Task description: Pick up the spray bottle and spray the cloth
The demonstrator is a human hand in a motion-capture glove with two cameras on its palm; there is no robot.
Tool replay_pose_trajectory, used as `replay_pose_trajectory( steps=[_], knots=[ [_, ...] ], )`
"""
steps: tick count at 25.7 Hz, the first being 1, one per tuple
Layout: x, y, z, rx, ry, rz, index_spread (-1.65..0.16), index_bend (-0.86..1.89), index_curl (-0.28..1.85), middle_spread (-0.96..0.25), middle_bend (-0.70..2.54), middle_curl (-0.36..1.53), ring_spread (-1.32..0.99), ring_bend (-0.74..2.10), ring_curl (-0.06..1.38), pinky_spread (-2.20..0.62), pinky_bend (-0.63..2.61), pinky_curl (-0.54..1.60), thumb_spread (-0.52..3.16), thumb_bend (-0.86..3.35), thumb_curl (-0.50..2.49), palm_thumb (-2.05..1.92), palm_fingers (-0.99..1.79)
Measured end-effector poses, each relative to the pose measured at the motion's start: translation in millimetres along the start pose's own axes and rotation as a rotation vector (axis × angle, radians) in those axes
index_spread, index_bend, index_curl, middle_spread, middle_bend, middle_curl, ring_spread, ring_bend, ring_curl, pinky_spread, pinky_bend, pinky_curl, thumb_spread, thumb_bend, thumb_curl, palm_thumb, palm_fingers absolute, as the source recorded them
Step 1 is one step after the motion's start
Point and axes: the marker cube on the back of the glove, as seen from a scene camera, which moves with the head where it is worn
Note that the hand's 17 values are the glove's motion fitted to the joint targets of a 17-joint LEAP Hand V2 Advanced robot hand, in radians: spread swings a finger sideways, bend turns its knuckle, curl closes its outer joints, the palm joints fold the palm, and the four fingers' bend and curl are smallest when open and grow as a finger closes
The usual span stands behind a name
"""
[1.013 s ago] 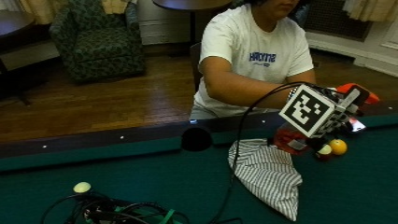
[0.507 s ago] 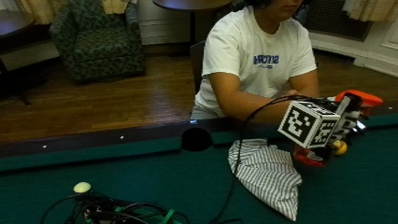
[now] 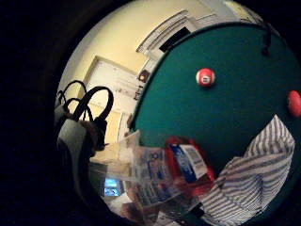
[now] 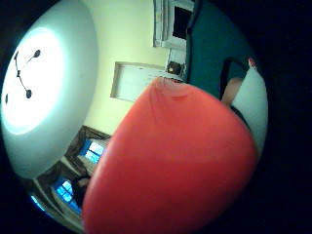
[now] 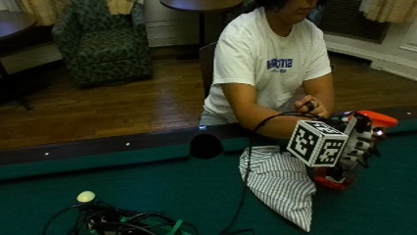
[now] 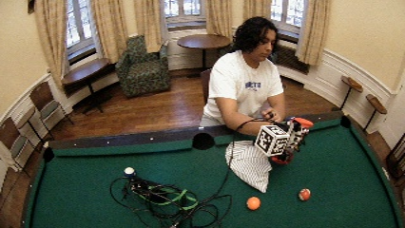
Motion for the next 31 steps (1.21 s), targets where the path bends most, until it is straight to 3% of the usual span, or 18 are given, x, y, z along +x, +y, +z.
replay_pose_trajectory(
  steps=[31],
  knots=[
    [30, -87, 96, 0.046, -0.015, -0.038, -0.26, 0.33, 0.61, -0.23, 0.59, 0.54, -0.22, 0.68, 0.47, -0.3, 0.48, 0.41, 0.4, -0.03, 0.83, 0.89, 1.38]
  ],
)
